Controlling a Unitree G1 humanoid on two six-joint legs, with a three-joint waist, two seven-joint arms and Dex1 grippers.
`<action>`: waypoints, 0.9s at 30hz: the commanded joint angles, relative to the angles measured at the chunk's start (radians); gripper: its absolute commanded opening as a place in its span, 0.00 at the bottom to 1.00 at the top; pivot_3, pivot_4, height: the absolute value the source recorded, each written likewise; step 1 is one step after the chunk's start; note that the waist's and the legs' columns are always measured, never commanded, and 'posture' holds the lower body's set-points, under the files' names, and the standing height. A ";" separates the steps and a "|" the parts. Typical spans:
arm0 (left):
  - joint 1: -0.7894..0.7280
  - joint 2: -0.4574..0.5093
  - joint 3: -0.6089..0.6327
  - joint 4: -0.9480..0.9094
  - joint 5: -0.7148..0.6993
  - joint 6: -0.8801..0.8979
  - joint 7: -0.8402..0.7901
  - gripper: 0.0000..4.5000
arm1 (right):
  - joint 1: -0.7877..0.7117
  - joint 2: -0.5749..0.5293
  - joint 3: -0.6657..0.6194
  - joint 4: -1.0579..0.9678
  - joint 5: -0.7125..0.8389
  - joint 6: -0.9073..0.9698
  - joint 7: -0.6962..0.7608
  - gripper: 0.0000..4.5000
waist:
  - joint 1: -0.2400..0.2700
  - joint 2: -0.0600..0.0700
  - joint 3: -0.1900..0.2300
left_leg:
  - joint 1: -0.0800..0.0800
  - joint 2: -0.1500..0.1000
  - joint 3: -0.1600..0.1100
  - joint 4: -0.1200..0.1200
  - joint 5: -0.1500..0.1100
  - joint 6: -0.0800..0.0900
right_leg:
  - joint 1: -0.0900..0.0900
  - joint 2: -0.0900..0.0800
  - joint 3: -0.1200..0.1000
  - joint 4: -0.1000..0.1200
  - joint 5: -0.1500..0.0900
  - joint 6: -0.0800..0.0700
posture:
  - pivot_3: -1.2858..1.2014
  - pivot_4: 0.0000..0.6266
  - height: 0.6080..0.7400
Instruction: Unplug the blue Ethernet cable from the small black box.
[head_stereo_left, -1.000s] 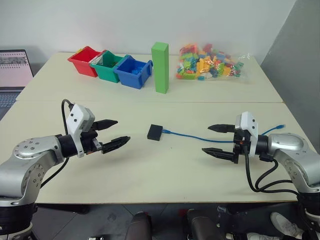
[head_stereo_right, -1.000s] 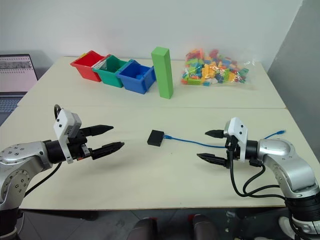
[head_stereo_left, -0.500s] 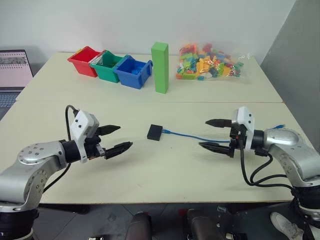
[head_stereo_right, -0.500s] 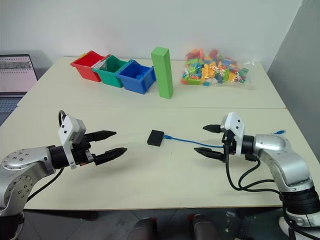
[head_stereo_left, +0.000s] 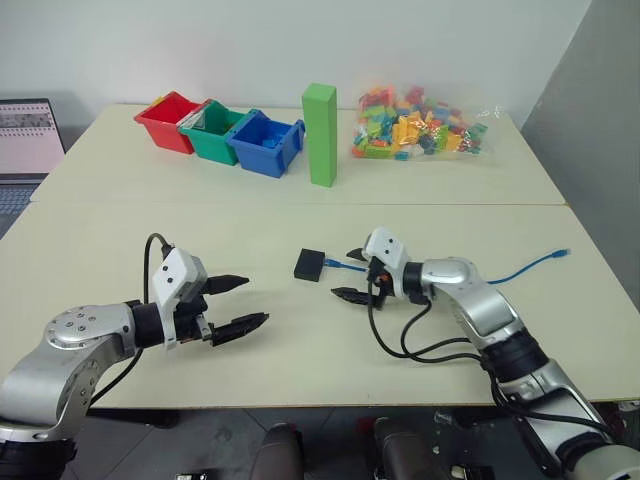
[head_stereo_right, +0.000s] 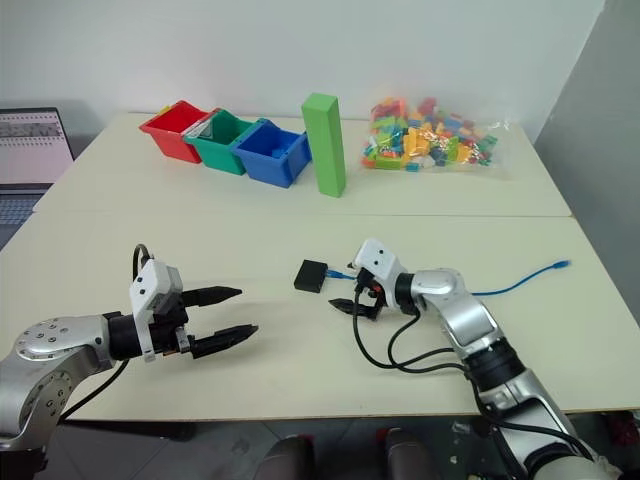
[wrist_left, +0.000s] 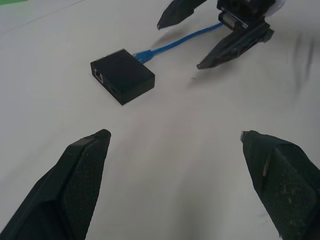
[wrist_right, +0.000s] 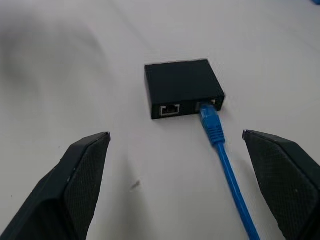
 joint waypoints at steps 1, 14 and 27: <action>0.014 0.013 0.006 -0.011 0.004 -0.026 -0.027 0.99 | -0.092 0.058 0.006 0.133 -0.044 -0.058 -0.007 1.00 | -0.003 0.000 0.000 | 0.000 0.000 0.000 0.000 0.000 0.000 | 0.000 0.000 0.000 0.000 0.000 0.000 | 0.52 0.24 1.00; 0.015 -0.012 0.003 0.030 0.030 -0.077 -0.027 1.00 | -0.182 0.118 0.006 0.319 -0.118 -0.098 0.029 0.50 | -0.006 0.000 0.000 | 0.000 0.001 -0.001 -0.001 0.000 0.000 | 0.000 0.001 -0.001 0.001 0.000 0.000 | 0.52 0.24 1.00; -0.128 -0.080 -0.051 0.172 -0.020 0.000 -0.032 1.00 | -0.149 0.070 0.046 0.268 -0.257 -0.299 -0.016 0.03 | -0.001 0.001 0.000 | 0.000 0.000 -0.001 0.000 0.000 0.000 | 0.000 0.001 -0.001 0.001 0.000 0.000 | 0.52 0.24 1.00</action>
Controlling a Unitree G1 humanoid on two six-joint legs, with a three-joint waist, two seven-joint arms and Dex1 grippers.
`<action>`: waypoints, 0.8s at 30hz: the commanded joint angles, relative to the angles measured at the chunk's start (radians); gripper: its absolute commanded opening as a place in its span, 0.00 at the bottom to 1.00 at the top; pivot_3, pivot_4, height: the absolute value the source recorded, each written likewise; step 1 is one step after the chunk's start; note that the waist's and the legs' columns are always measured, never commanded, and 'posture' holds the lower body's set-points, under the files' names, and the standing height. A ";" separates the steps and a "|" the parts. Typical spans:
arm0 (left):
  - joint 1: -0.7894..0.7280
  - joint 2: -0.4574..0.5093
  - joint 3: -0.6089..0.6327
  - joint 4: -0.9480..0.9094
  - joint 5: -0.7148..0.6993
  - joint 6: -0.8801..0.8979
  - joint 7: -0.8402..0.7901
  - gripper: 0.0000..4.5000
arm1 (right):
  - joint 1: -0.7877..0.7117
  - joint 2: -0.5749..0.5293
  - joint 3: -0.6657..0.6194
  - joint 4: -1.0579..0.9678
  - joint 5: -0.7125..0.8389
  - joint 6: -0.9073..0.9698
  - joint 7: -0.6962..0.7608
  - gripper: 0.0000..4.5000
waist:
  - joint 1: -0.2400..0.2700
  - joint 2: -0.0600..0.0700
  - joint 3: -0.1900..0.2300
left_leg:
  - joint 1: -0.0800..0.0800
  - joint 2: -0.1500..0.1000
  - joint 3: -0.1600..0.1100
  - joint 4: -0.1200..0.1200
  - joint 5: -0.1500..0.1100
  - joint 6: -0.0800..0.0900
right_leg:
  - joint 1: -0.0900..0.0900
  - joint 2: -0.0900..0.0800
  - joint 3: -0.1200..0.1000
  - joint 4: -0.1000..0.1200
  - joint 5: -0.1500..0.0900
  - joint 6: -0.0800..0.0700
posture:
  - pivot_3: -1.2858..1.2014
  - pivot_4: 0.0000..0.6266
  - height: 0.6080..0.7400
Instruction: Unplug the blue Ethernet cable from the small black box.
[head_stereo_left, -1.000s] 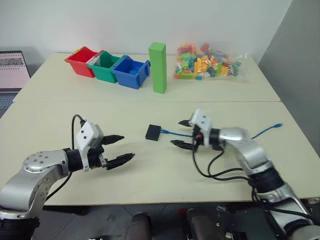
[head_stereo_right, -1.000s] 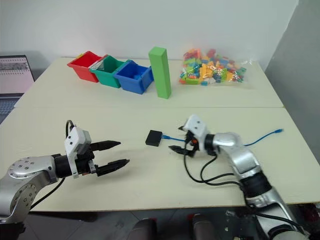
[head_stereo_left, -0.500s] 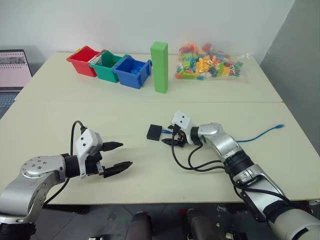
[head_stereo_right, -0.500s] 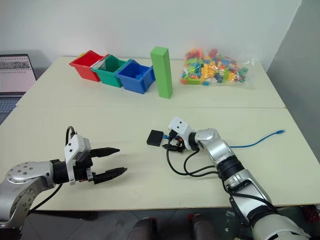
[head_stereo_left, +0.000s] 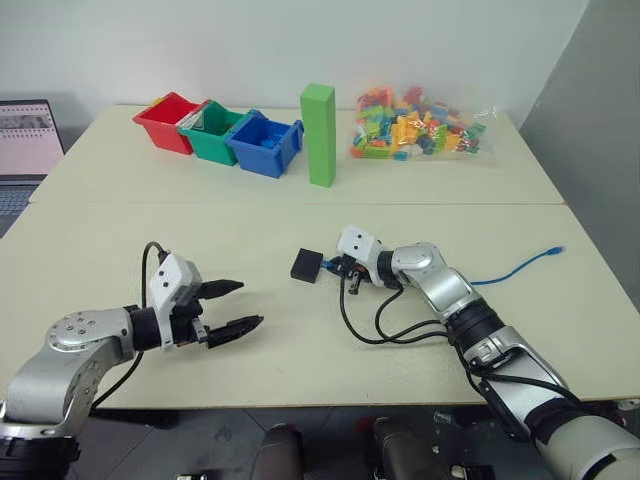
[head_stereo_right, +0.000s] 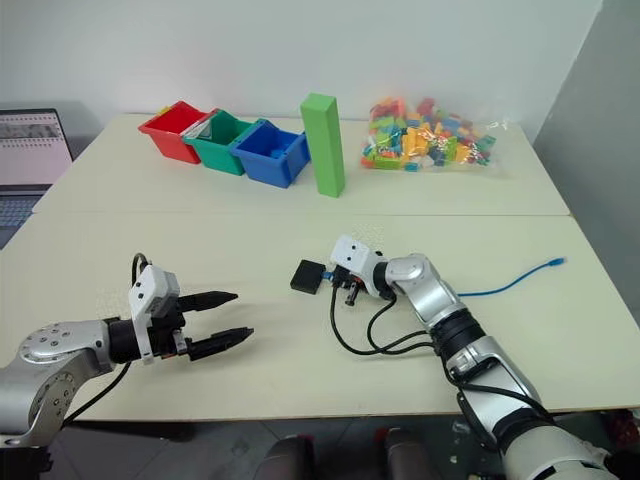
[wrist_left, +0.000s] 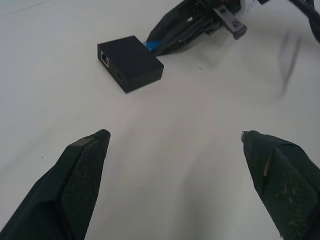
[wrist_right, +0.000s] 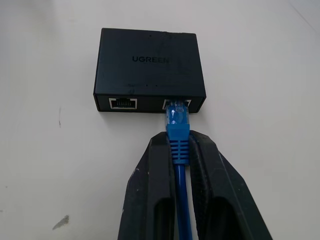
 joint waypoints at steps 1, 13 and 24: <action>-0.095 -0.045 -0.032 0.057 -0.052 0.060 -0.003 1.00 | 0.014 -0.044 -0.007 -0.081 -0.039 -0.102 -0.015 0.03 | 0.007 0.000 0.000 | 0.000 -0.001 0.000 0.000 0.000 0.000 | 0.000 0.000 0.000 0.000 0.000 0.000 | 0.52 0.24 1.00; -0.301 -0.106 -0.075 0.099 -0.267 0.357 -0.066 1.00 | 0.107 -0.242 -0.023 -0.478 -0.044 -0.349 0.100 0.03 | -0.002 0.000 0.000 | -0.001 0.000 -0.001 0.000 0.000 0.000 | 0.000 0.000 0.000 0.000 0.000 0.000 | 0.52 0.24 1.00; -0.389 -0.171 -0.076 0.153 -0.314 0.462 -0.022 1.00 | 0.094 -0.282 -0.019 -0.588 -0.079 -0.339 0.112 0.03 | 0.000 0.000 0.000 | -0.001 0.000 -0.001 0.001 0.000 0.000 | 0.001 0.000 0.000 0.001 0.000 0.000 | 0.52 0.24 1.00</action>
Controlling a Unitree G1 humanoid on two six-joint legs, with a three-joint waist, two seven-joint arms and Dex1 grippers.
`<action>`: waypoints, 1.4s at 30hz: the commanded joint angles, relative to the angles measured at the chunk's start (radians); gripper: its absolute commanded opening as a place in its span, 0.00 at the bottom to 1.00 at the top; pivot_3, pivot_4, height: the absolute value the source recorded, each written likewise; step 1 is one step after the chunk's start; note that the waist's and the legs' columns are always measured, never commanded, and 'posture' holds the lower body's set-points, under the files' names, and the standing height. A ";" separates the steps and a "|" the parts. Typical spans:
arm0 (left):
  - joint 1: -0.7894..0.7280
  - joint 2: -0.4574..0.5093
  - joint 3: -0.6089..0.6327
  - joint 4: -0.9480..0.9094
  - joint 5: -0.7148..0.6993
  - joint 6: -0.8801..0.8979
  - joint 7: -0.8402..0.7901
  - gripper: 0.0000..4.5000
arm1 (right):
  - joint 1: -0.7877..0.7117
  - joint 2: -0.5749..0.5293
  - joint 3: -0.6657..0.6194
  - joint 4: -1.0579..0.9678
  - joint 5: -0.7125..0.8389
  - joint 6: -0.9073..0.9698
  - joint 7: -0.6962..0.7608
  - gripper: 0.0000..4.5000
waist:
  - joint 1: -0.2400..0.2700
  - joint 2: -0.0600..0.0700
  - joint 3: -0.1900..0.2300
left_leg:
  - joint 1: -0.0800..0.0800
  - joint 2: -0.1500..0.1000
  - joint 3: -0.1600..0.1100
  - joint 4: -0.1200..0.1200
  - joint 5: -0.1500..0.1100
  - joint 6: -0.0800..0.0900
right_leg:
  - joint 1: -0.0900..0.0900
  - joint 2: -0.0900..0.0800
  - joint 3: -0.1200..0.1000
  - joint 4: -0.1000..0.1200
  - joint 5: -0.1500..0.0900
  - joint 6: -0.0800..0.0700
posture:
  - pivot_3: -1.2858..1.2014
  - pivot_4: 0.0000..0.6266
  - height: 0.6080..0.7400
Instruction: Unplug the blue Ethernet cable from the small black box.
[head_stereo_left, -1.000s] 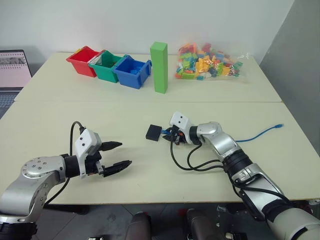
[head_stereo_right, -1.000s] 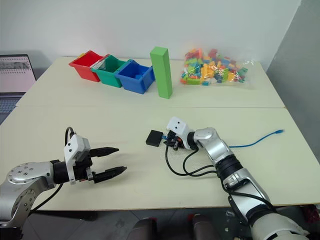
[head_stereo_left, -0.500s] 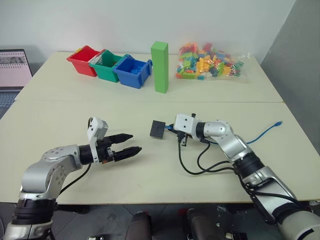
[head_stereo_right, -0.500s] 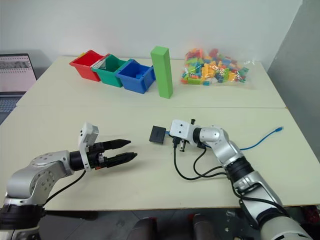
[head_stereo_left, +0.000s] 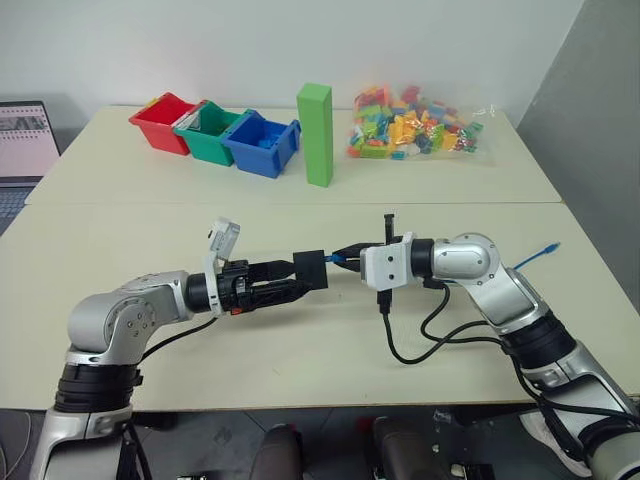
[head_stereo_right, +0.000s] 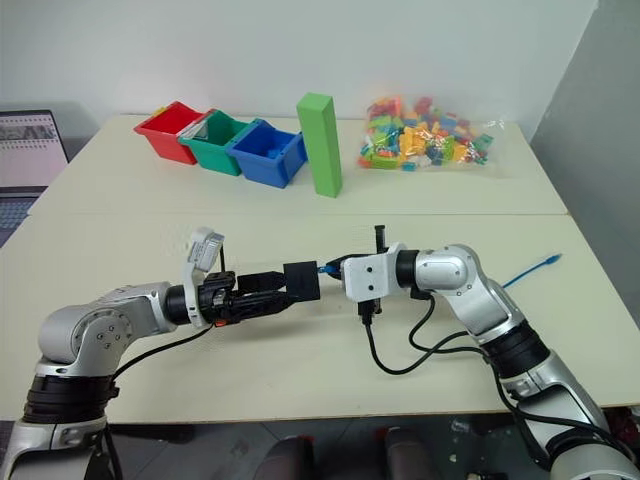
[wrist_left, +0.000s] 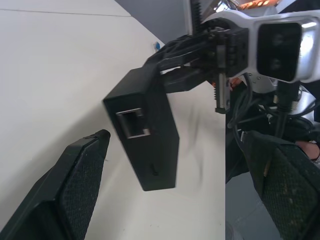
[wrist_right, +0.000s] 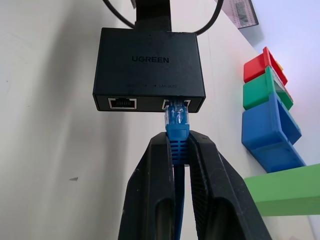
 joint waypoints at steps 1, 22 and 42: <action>-0.040 -0.024 0.024 0.012 -0.041 0.020 0.012 1.00 | -0.027 -0.001 -0.017 -0.054 -0.012 -0.010 -0.002 0.03 | 0.003 0.000 0.000 | 0.000 0.000 0.000 0.000 0.000 0.000 | 0.000 0.000 0.000 0.000 0.000 0.000 | 0.52 0.24 1.00; -0.054 -0.050 0.067 0.037 -0.112 0.084 0.035 0.18 | -0.042 0.009 -0.042 -0.050 -0.012 -0.065 -0.049 0.03 | 0.003 0.000 0.000 | 0.000 0.000 0.000 0.000 0.000 0.000 | 0.000 0.000 0.000 0.000 0.000 0.000 | 0.52 0.24 1.00; -0.022 0.025 -0.016 -0.011 -0.038 -0.017 -0.130 0.18 | 0.057 -0.035 -0.171 -0.335 0.457 0.509 0.092 0.54 | 0.008 0.000 0.000 | 0.000 0.000 0.000 0.000 0.000 0.000 | 0.000 -0.001 0.000 0.000 0.000 0.000 | 0.52 0.24 1.00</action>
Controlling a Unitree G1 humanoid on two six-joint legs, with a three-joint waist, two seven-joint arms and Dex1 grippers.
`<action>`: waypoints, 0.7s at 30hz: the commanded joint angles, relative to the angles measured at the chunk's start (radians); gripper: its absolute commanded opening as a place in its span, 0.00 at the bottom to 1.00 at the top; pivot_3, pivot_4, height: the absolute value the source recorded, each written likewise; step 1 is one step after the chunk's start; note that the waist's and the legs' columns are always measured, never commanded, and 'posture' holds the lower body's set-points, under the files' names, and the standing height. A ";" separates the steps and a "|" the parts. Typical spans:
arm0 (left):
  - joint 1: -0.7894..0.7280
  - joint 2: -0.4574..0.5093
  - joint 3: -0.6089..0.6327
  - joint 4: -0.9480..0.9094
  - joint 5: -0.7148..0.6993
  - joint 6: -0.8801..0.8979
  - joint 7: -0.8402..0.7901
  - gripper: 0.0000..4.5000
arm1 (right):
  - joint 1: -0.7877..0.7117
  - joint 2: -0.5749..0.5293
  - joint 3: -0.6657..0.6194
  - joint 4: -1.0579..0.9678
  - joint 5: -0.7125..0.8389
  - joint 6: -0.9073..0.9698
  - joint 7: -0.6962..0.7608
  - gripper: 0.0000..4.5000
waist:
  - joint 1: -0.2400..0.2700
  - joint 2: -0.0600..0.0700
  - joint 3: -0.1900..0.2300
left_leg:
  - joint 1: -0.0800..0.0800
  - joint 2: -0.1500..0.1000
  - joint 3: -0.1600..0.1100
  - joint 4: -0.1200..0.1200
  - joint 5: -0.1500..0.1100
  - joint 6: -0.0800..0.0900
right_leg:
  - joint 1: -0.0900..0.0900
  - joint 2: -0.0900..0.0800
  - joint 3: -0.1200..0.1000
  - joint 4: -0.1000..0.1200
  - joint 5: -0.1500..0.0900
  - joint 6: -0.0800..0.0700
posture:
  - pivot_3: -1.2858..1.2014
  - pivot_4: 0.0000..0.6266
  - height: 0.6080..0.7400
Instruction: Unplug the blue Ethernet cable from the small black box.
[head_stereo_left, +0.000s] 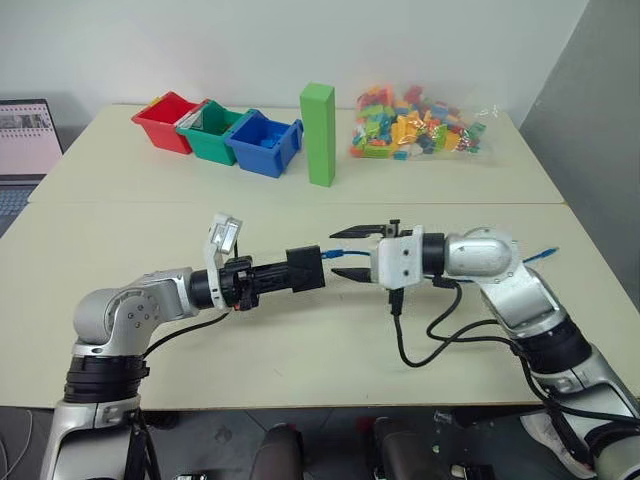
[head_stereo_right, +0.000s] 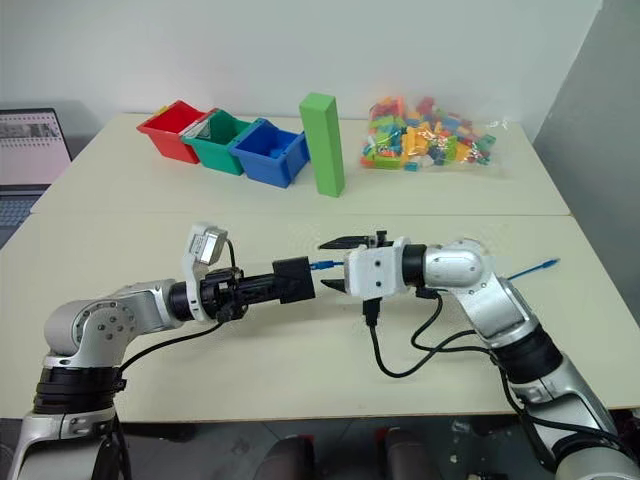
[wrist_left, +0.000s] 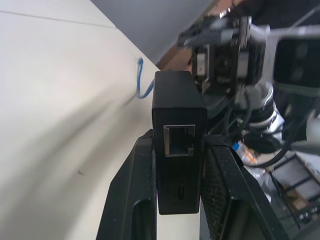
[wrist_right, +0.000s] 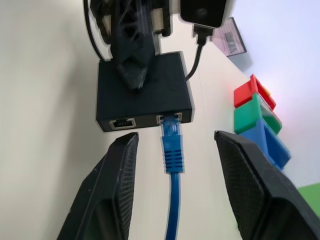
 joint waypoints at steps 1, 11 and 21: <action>-0.001 0.034 -0.025 -0.033 0.024 -0.072 -0.092 0.18 | 0.019 0.007 -0.107 -0.138 0.273 0.363 0.002 0.54 | 0.001 0.000 0.000 | 0.000 0.000 0.000 0.000 0.000 0.000 | 0.000 0.000 0.000 0.000 0.000 0.000 | 0.52 0.24 1.00; -0.030 0.076 -0.069 -0.011 0.079 -0.166 -0.220 0.18 | 0.079 0.104 -0.233 -0.093 0.644 0.836 -0.094 0.54 | -0.002 0.000 0.000 | 0.000 0.000 0.001 0.000 0.000 0.000 | 0.000 0.001 0.000 0.000 0.000 0.000 | 0.52 0.24 1.00; -0.019 0.093 -0.081 -0.014 0.109 -0.196 -0.252 0.18 | 0.041 0.180 -0.228 -0.025 0.694 0.888 -0.127 0.54 | -0.009 0.000 0.000 | -0.001 0.000 0.000 -0.001 0.000 0.000 | -0.001 0.001 0.000 -0.001 -0.001 0.002 | 0.52 0.24 1.00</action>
